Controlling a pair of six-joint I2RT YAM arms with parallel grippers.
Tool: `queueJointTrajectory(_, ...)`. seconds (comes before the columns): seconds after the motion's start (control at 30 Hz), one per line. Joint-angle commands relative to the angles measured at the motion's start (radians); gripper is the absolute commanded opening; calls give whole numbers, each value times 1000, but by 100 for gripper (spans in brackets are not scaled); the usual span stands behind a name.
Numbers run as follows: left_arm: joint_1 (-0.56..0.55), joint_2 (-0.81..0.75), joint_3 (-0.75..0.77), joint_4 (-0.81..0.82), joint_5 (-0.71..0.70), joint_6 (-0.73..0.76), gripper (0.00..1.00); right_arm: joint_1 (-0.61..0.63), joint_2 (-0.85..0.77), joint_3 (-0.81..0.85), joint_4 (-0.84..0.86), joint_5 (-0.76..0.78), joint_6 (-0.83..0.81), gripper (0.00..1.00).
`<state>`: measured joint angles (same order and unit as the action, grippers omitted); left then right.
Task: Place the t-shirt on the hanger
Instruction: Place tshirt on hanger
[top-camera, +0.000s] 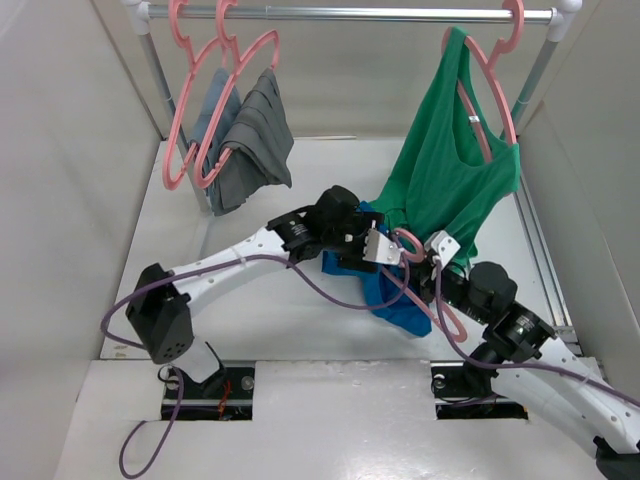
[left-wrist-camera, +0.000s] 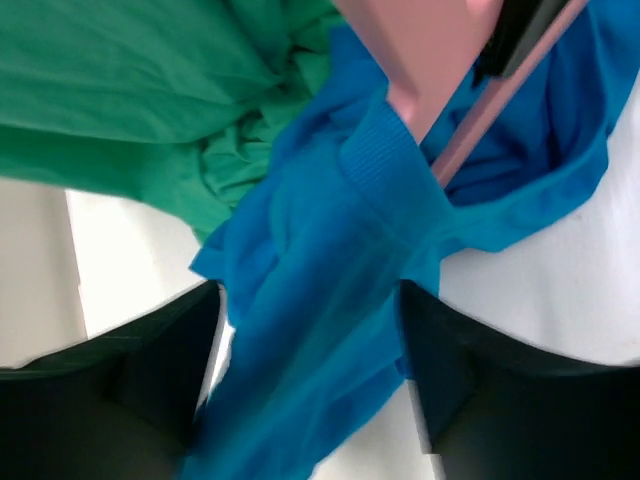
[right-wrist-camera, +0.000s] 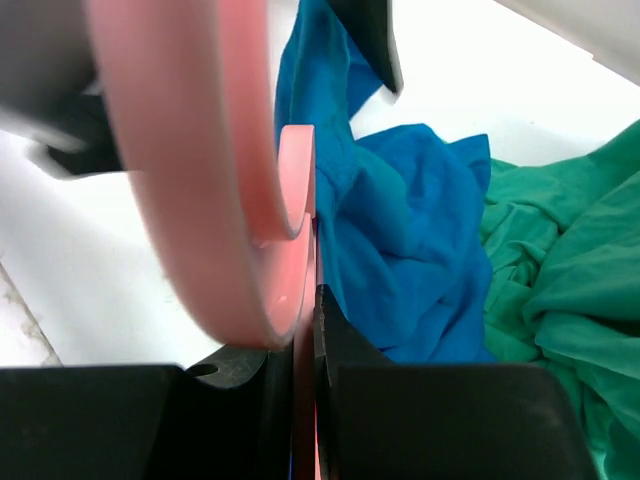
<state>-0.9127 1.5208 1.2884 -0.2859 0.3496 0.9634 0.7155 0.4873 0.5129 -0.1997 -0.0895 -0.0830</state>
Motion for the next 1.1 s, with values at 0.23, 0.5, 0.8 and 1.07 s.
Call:
queueJointTrajectory(0.23, 11, -11, 29, -125, 175, 34, 0, 6, 66, 101, 103, -32, -75, 0)
queueJointTrajectory(0.5, 58, -112, -63, -93, 129, -132, 0, 6, 100, 170, 88, 94, -2, 49)
queueJointTrajectory(0.8, 238, -218, -210, -87, 147, -295, 0, 6, 149, 398, -233, 313, 190, 82)
queueJointTrajectory(1.07, 258, -294, -310, -9, 135, -383, 0, 33, 273, 326, -316, 284, 394, 50)
